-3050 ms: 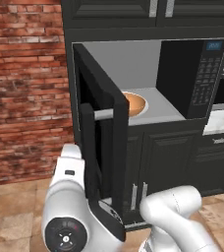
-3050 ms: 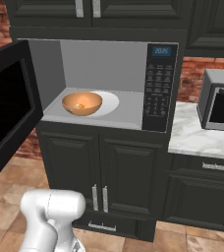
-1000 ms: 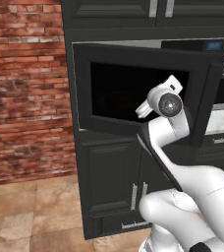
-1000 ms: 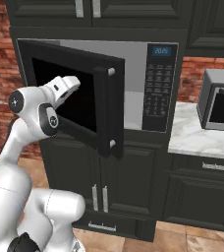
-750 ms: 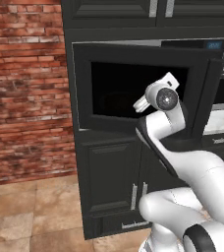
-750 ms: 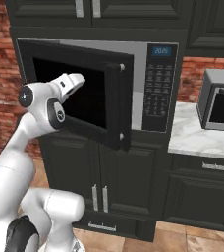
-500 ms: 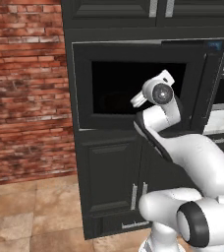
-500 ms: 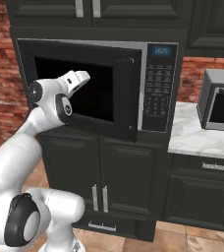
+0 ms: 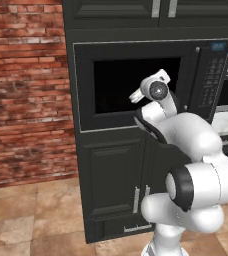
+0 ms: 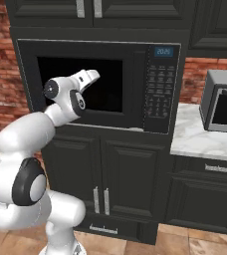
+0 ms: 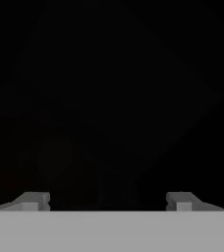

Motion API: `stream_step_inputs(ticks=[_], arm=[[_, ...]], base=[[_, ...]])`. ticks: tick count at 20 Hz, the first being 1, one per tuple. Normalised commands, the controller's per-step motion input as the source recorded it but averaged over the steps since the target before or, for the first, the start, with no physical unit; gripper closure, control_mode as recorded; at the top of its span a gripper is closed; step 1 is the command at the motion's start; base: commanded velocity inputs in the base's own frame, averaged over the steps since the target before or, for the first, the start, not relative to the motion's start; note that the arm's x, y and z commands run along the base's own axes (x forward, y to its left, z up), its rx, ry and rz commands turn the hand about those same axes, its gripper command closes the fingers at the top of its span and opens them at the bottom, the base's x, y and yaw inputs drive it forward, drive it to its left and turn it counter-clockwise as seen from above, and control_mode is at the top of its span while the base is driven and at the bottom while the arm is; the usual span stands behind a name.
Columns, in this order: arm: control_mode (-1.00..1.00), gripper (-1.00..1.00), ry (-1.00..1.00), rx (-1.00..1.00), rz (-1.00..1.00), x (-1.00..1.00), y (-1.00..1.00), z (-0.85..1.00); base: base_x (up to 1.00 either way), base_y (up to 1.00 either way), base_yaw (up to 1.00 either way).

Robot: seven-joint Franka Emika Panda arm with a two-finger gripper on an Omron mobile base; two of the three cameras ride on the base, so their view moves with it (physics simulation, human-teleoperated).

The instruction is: Remove the pear from the bowl and place it on the small plate. Then place the bowl with only the shrimp in the microwave, close the door, and press the start button to microwave the shrimp.

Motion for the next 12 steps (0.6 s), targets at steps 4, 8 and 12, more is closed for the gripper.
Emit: stream_step_inputs(ticks=[4, 8, 12], arm=[[-1.00, -1.00, 0.00, 0.03, 0.00, 0.70, 0.00, -0.14], [-1.00, -1.00, 0.02, 0.03, 0.01, 0.42, -0.06, -0.07], [-1.00, -1.00, 0.06, 0.03, 0.04, -0.60, -0.46, 0.18]], base=[[0.00, 0.00, 0.00], [0.00, 0.00, 0.00], [0.00, 0.00, 0.00]])
